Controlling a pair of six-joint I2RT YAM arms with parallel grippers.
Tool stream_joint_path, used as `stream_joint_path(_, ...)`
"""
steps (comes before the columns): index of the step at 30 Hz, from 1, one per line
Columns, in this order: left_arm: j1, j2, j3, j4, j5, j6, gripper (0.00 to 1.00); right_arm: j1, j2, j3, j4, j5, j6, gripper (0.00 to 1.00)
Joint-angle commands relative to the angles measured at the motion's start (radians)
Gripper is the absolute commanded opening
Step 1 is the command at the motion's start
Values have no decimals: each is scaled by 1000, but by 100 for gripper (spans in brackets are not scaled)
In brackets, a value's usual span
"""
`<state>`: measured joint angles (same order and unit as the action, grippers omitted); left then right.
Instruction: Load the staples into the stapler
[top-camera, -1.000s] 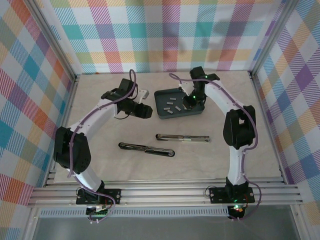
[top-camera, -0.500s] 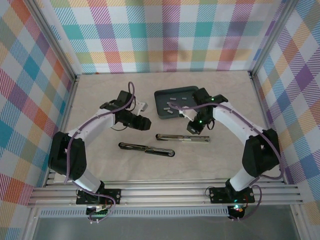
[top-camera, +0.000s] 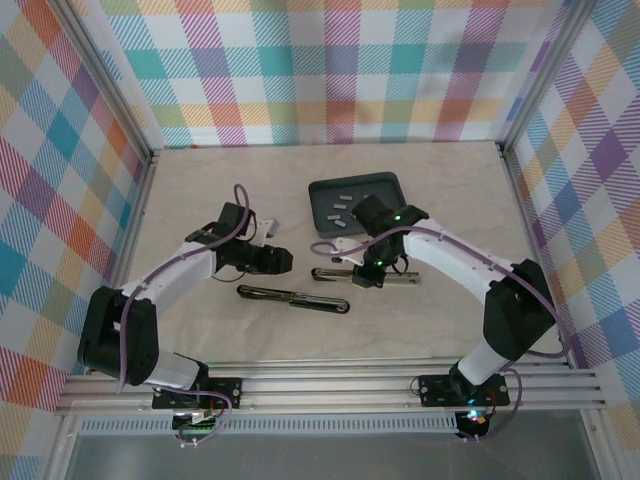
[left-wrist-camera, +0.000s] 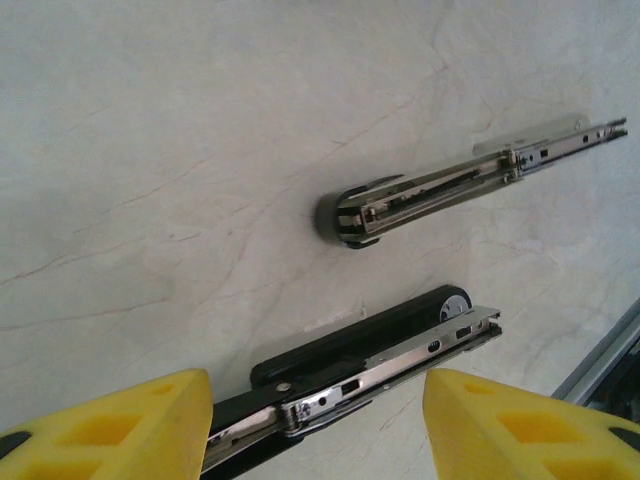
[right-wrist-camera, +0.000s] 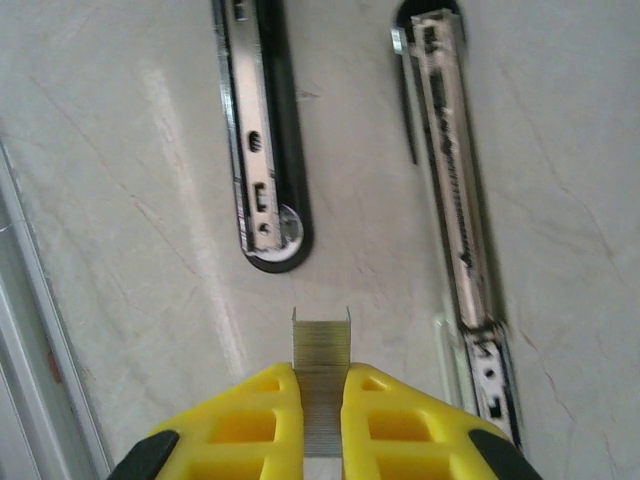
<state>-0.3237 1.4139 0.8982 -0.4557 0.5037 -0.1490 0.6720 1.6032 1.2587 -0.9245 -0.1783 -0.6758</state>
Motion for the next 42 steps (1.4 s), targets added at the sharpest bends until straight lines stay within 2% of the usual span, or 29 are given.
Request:
stream_joint_path(1, 43, -62, -36, 33, 13, -45, 59, 46, 49, 42, -11, -25, -53, 11)
stream_joint_path(9, 117, -126, -105, 47, -19, -80, 59, 129, 110, 79, -18, 5, -92, 10)
stream_joint_path(15, 163, -123, -143, 71, -11, -109, 60, 161, 155, 97, -6, -6, -51, 10)
stream_joint_path(26, 179, -113, -152, 72, -15, -112, 60, 176, 229, 123, 11, 39, 18, 10)
stream_joint_path(42, 181, -106, -142, 61, -25, -105, 60, 177, 260, 117, 18, 74, 15, 11)
